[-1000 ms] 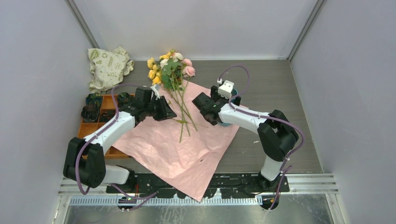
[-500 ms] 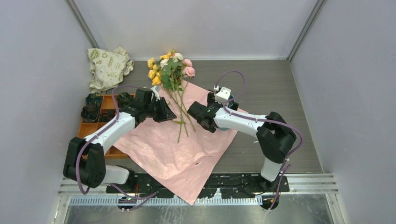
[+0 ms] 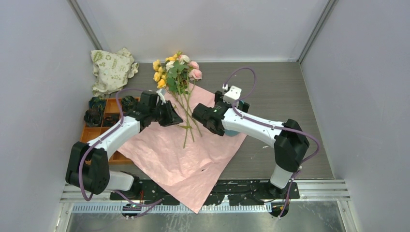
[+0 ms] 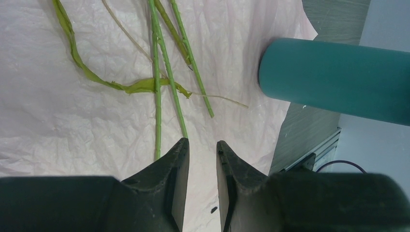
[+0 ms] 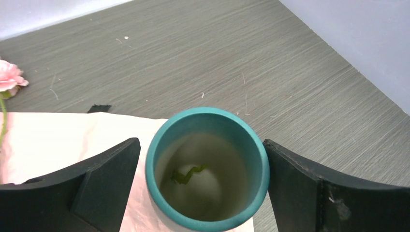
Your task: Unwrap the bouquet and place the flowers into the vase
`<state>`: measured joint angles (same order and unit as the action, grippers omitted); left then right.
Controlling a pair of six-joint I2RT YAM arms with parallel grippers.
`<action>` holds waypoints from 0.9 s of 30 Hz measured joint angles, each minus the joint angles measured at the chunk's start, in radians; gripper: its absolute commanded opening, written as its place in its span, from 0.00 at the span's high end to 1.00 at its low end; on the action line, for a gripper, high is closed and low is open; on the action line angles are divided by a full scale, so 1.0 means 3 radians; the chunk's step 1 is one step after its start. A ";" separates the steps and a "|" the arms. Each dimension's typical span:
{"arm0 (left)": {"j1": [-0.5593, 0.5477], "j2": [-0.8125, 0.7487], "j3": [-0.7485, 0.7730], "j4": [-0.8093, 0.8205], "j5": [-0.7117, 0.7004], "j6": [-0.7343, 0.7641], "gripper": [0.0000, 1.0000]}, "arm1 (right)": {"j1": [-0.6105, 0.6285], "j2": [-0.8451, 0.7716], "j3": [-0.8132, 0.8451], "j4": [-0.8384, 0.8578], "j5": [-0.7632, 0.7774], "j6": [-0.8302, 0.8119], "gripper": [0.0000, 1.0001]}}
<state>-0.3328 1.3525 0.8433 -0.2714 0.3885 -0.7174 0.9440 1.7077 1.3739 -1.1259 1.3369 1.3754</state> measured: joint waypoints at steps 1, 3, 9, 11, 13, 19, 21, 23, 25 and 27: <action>0.0000 0.0000 -0.0004 0.0006 0.0003 0.0000 0.71 | 0.0015 0.0000 0.0043 -0.0078 0.0020 0.0057 0.01; 0.0000 0.0000 -0.0013 0.0020 0.0005 0.0000 0.71 | 0.0062 0.0000 0.0121 -0.0206 0.0055 0.0142 0.01; 0.0000 0.0005 -0.0015 0.0023 0.0005 0.0000 0.71 | 0.0153 -0.0032 0.0436 -0.0535 0.0141 0.0252 0.01; 0.0000 0.0009 -0.0013 0.0020 0.0005 0.0005 0.70 | 0.0158 -0.0090 0.0598 -0.0567 0.0195 0.0160 0.01; 0.0000 0.0022 0.0027 -0.0025 -0.0001 0.0046 0.69 | 0.0158 -0.0183 0.0764 -0.0474 0.0253 -0.0090 0.01; 0.0000 0.0036 0.0446 -0.0214 -0.0080 0.0155 0.66 | 0.0148 -0.0718 0.0890 0.0930 0.0201 -0.1863 0.02; 0.0000 0.0034 0.0590 -0.0266 -0.0131 0.0167 0.66 | 0.0131 -0.0795 0.0998 0.1189 0.0100 -0.2253 0.05; 0.0001 0.0022 0.0740 -0.0370 -0.0238 0.0181 0.63 | 0.0098 -0.0716 0.1380 0.1284 -0.0072 -0.2616 0.06; 0.0014 -0.0037 0.0835 -0.0484 -0.0394 0.0184 0.61 | 0.0078 -0.0521 0.1876 0.1306 -0.0277 -0.2881 0.07; 0.0039 -0.0164 0.0852 -0.0595 -0.0586 0.0169 0.59 | 0.0055 -0.0234 0.2467 0.1241 -0.0528 -0.3082 0.11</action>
<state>-0.3210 1.3033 1.0988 -0.4500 0.2127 -0.6666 0.9604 1.6375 2.1139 -0.7536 1.1786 0.4507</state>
